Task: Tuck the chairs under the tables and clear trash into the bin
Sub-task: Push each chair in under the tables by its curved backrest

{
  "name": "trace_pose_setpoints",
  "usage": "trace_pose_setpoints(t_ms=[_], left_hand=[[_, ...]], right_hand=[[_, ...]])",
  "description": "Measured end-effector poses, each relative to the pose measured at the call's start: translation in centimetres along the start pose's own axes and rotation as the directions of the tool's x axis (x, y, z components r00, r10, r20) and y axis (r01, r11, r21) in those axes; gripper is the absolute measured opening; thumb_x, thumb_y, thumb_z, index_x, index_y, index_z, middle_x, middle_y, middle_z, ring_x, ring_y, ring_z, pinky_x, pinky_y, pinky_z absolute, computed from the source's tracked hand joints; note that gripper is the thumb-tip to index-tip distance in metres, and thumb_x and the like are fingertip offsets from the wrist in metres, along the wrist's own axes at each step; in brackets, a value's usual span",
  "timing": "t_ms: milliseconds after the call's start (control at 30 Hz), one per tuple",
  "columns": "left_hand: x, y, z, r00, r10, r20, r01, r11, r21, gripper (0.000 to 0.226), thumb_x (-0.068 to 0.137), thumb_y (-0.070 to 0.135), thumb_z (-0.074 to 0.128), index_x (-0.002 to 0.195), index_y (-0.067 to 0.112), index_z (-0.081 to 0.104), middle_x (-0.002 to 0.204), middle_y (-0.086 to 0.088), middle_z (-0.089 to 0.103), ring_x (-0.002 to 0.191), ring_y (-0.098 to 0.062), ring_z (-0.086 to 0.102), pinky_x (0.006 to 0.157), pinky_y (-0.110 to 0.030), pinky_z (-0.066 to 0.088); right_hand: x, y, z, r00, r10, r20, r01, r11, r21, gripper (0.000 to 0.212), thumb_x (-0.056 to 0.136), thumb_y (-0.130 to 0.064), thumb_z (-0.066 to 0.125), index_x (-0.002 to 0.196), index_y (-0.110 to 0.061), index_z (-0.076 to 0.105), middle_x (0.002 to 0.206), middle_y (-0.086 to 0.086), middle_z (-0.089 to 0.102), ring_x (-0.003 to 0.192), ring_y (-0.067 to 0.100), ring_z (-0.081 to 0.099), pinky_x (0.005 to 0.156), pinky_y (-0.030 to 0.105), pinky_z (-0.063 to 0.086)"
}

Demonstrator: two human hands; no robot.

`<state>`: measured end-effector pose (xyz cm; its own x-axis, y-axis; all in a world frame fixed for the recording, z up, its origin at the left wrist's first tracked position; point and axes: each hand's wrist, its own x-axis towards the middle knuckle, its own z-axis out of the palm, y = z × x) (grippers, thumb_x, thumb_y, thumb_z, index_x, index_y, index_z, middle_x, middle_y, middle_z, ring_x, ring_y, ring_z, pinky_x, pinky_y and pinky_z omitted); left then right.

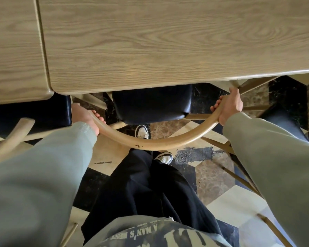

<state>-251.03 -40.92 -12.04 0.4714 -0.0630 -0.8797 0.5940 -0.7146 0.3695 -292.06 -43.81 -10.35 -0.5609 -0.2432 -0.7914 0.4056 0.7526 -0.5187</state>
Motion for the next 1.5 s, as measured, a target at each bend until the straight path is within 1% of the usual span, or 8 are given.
trace_pose_setpoints(t_ms=[200,333,533,800,967,1100,1333,1500], left_hand=[[0.2,-0.2,-0.8,0.997,0.041,0.072,-0.045,0.998,0.046,0.048,0.097,0.058,0.039,0.082,0.014,0.051,0.074,-0.002,0.051,0.064,-0.024,0.053,0.069,-0.033,0.053],[0.3,-0.6,-2.2,0.980,0.067,0.186,-0.086,0.992,0.097,0.054,0.103,0.055,0.037,0.111,0.009,0.063,0.114,-0.012,0.071,0.100,-0.028,0.074,0.089,-0.045,0.059],[-1.6,-2.8,-3.9,0.968,0.088,0.233,-0.126,0.980,0.153,0.066,0.100,0.064,0.036,0.147,0.020,0.051,0.132,-0.013,0.059,0.122,-0.033,0.059,0.106,-0.055,0.047],[-7.5,-9.9,-4.1,0.972,0.085,0.220,-0.151,0.941,0.303,0.070,0.109,0.055,0.026,0.159,0.007,0.034,0.155,-0.020,0.050,0.139,-0.035,0.052,0.115,-0.054,0.043],[-13.0,-18.7,-3.0,0.942,0.099,0.321,-0.229,0.888,0.398,0.078,0.106,0.063,0.021,0.159,0.007,0.034,0.151,-0.024,0.051,0.131,-0.039,0.057,0.110,-0.055,0.047],[-17.9,-25.3,0.6,0.896,0.067,0.439,-0.303,0.816,0.493,0.078,0.105,0.063,0.025,0.157,0.006,0.035,0.151,-0.024,0.052,0.128,-0.041,0.059,0.102,-0.054,0.049],[-24.6,-32.7,8.4,0.775,-0.139,0.616,-0.394,0.656,0.644,0.071,0.103,0.057,0.043,0.152,0.005,0.043,0.134,-0.018,0.062,0.117,-0.035,0.062,0.096,-0.051,0.050],[-28.0,-37.6,15.9,0.735,-0.209,0.645,-0.444,0.571,0.690,0.072,0.103,0.058,0.046,0.153,0.006,0.042,0.139,-0.016,0.059,0.120,-0.034,0.058,0.101,-0.050,0.046]], right_hand=[[-0.5,-0.6,-1.1,0.988,0.016,0.155,-0.001,0.995,-0.095,0.034,0.106,-0.045,0.052,0.122,-0.015,0.053,0.095,0.010,0.064,0.086,0.027,0.072,0.088,0.045,0.063],[-1.0,-0.3,-2.3,0.983,0.021,0.182,-0.002,0.995,-0.103,0.029,0.104,-0.051,0.054,0.117,-0.025,0.056,0.107,0.006,0.063,0.100,0.023,0.066,0.092,0.044,0.059],[-1.3,4.7,-7.0,0.977,0.074,0.200,-0.032,0.978,-0.204,0.063,0.107,-0.056,0.044,0.148,-0.011,0.051,0.137,0.013,0.064,0.123,0.032,0.062,0.110,0.053,0.048],[-1.5,9.6,-17.7,0.965,0.083,0.249,-0.067,0.995,-0.072,0.058,0.111,-0.046,0.041,0.151,-0.005,0.046,0.149,0.021,0.056,0.134,0.039,0.056,0.113,0.057,0.045],[-3.1,13.6,-27.2,0.961,0.033,0.276,-0.028,0.999,-0.024,0.045,0.110,-0.043,0.044,0.134,-0.008,0.058,0.130,0.013,0.066,0.103,0.027,0.069,0.101,0.048,0.052],[-2.2,15.7,-36.1,0.983,0.019,0.181,-0.028,0.998,0.050,0.037,0.110,-0.034,0.042,0.108,-0.006,0.066,0.116,0.008,0.073,0.119,0.030,0.066,0.107,0.049,0.052],[-0.6,19.6,-47.0,0.998,0.004,-0.056,0.011,0.962,0.273,0.035,0.103,-0.026,0.044,0.082,-0.012,0.068,0.068,0.007,0.073,0.056,0.017,0.069,0.055,0.028,0.058],[2.0,21.3,-54.3,0.919,0.133,-0.372,-0.011,0.950,0.313,0.032,0.097,-0.022,0.049,0.075,-0.013,0.069,0.058,0.006,0.067,0.041,0.015,0.061,0.040,0.024,0.049]])
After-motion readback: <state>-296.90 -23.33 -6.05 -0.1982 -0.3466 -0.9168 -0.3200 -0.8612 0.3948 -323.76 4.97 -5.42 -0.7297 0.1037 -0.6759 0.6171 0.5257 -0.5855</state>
